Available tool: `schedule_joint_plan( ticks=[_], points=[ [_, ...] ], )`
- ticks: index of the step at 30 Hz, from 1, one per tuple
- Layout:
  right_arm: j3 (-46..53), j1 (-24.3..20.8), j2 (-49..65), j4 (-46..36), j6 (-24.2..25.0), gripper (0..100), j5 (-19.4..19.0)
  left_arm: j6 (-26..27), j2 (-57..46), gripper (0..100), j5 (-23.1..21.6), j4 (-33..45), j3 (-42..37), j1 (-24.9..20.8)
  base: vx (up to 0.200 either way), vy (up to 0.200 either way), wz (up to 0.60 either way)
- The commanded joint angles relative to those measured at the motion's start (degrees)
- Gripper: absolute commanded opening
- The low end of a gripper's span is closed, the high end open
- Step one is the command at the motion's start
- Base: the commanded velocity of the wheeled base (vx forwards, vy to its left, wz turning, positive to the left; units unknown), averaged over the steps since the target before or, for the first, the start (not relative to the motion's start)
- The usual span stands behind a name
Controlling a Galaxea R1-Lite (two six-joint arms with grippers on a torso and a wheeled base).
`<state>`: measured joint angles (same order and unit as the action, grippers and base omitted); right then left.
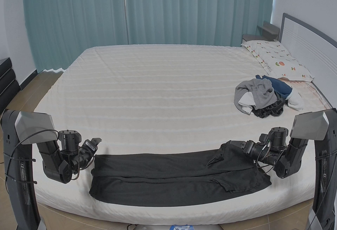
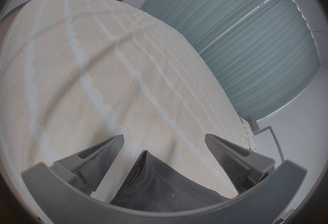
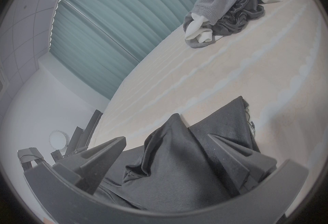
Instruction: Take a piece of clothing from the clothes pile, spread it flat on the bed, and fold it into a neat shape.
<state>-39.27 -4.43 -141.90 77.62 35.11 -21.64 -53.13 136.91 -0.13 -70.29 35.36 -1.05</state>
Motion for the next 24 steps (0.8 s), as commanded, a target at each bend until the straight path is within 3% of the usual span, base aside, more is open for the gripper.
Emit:
schedule_joint_plan(
  ticks=[1, 7, 8, 24],
  points=[
    [-0.20, -0.15, -1.80, -0.63, -0.39, 100, -0.33, 0.30, 0.20, 100, 0.13, -0.55, 0.06, -0.09, 0.000, 0.000, 0.00],
    [1.12, 0.12, -1.80, -0.89, -1.27, 100, -0.42, 0.22, 0.20, 100, 0.13, -1.52, -0.03, -0.09, 0.000, 0.000, 0.00],
    [1.39, 0.21, -1.89, -0.89, -1.80, 0, -0.42, 0.22, 0.20, 100, 0.13, -1.52, -0.03, -0.09, 0.000, 0.000, 0.00],
    [8.33, 3.19, 2.42, -0.01, -6.54, 0, -1.48, 0.22, 0.20, 100, 0.13, -1.52, -0.03, -0.09, 0.000, 0.000, 0.00]
  ],
)
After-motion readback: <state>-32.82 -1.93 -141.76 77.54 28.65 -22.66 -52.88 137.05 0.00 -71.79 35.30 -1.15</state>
